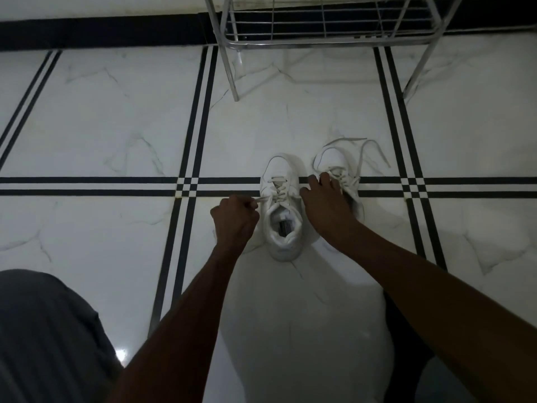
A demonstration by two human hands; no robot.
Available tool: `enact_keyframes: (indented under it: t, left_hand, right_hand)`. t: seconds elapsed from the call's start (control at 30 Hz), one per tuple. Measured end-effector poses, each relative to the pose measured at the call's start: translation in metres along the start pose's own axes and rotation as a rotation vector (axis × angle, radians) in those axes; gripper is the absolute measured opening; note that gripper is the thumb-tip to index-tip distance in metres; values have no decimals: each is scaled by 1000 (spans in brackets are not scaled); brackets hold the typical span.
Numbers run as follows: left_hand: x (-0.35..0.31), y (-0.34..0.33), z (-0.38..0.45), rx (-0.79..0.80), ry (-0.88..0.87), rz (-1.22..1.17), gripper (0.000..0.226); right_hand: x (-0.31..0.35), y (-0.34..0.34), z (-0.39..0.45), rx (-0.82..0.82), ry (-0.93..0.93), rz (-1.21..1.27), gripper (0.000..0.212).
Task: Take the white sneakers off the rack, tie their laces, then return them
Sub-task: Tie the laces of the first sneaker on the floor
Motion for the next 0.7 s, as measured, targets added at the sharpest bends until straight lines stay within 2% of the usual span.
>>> enact_keyframes:
  t: [0.1, 0.23, 0.3, 0.33, 0.37, 0.43, 0.5, 0.57, 0.63, 0.7]
  left_hand:
    - [3, -10, 0, 118, 56, -205, 32]
    - [15, -23, -8, 267, 237, -621, 28]
    - [11, -26, -13, 346, 291, -792, 34]
    - [9, -25, -14, 363, 295, -838, 38]
    - [10, -23, -15, 365, 301, -871, 41]
    - [13, -18, -14, 353, 330, -905, 43]
    - [21, -12, -10, 326, 360, -907, 43]
    - [32, -5, -3, 282, 394, -905, 47]
    - [41, 5, 2, 236, 401, -881, 54]
    - [42, 11, 4, 236, 351, -827, 61]
  right_hand:
    - [5, -2, 6, 129, -28, 17, 29]
    - [10, -21, 13, 355, -75, 446, 37]
    - [5, -28, 15, 394, -180, 628, 37]
    - [8, -28, 15, 403, -176, 675, 35]
    - [12, -27, 15, 398, -169, 735, 34]
    - [17, -28, 13, 370, -245, 1008, 36]
    - [23, -30, 12, 322, -317, 1191, 49]
    - [34, -40, 15, 332, -309, 1286, 56]
    - [43, -50, 17, 335, -294, 1349, 52]
    - [44, -44, 13, 313, -321, 1408, 60]
Point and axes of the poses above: each hand's wrist, its own z-axis towards the middle knuckle, its own y-axis out of the back of the hand, x = y × z, the point moved 9 cm from there along z, towards the middle knuckle, and after that the axes turned 3 degrees about y, right-handed, at the moved point
